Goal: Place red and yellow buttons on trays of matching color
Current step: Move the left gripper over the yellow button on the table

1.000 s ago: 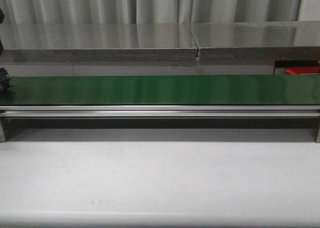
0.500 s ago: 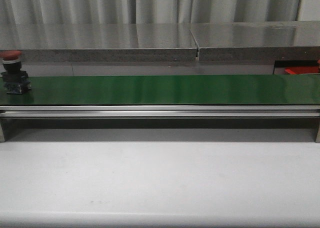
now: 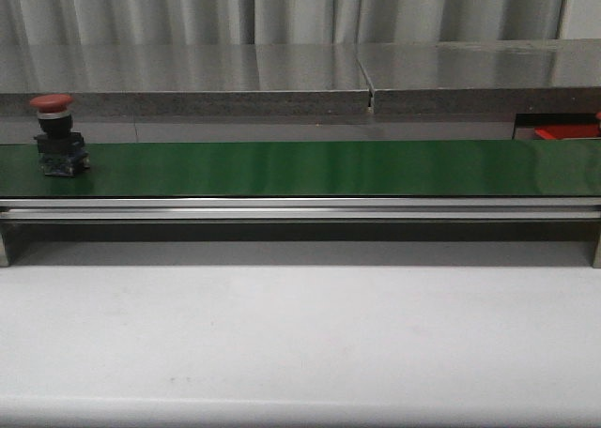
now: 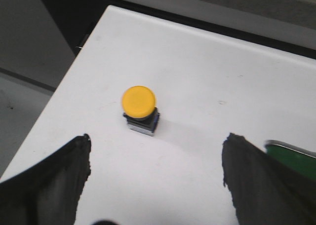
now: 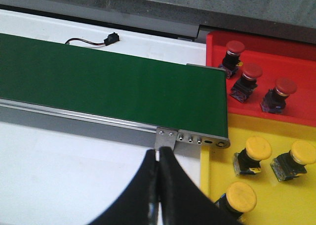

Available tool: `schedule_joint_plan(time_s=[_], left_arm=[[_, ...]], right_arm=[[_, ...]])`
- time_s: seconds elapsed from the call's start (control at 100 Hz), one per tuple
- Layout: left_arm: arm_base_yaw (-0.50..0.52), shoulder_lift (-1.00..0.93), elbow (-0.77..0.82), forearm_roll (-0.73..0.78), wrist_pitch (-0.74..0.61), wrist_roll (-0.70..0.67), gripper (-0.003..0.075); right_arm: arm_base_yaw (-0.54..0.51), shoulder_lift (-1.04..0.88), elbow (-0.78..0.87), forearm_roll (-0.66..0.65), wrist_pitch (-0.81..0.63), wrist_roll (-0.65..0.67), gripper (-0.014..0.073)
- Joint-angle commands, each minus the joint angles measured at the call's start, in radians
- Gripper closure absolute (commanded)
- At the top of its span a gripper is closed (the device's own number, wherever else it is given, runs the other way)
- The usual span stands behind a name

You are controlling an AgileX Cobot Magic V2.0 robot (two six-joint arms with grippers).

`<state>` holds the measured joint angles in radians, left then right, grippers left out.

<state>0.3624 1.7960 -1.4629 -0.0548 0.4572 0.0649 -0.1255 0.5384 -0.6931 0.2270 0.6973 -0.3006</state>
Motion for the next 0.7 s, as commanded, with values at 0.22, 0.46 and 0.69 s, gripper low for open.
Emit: schedule_joint_plan(time_s=[0.22,0.46,0.69], left_arm=[[0.02,0.087,-0.11,-0.013,-0.077,-0.004,0.0183],[0.02,0.252,-0.293,-0.023,0.04,-0.004,0.0183],[0.02,0.354,-0.423,-0.025,0.05,-0.004,0.0183]], right_arm=[[0.004,0.0,-0.024,0.01,-0.062,-0.009,0.0711],[0.004,0.0,-0.024,0.01,-0.062,-0.009,0.0711],[0.004,0.0,-0.024,0.01,-0.062,-0.009,0.0711]])
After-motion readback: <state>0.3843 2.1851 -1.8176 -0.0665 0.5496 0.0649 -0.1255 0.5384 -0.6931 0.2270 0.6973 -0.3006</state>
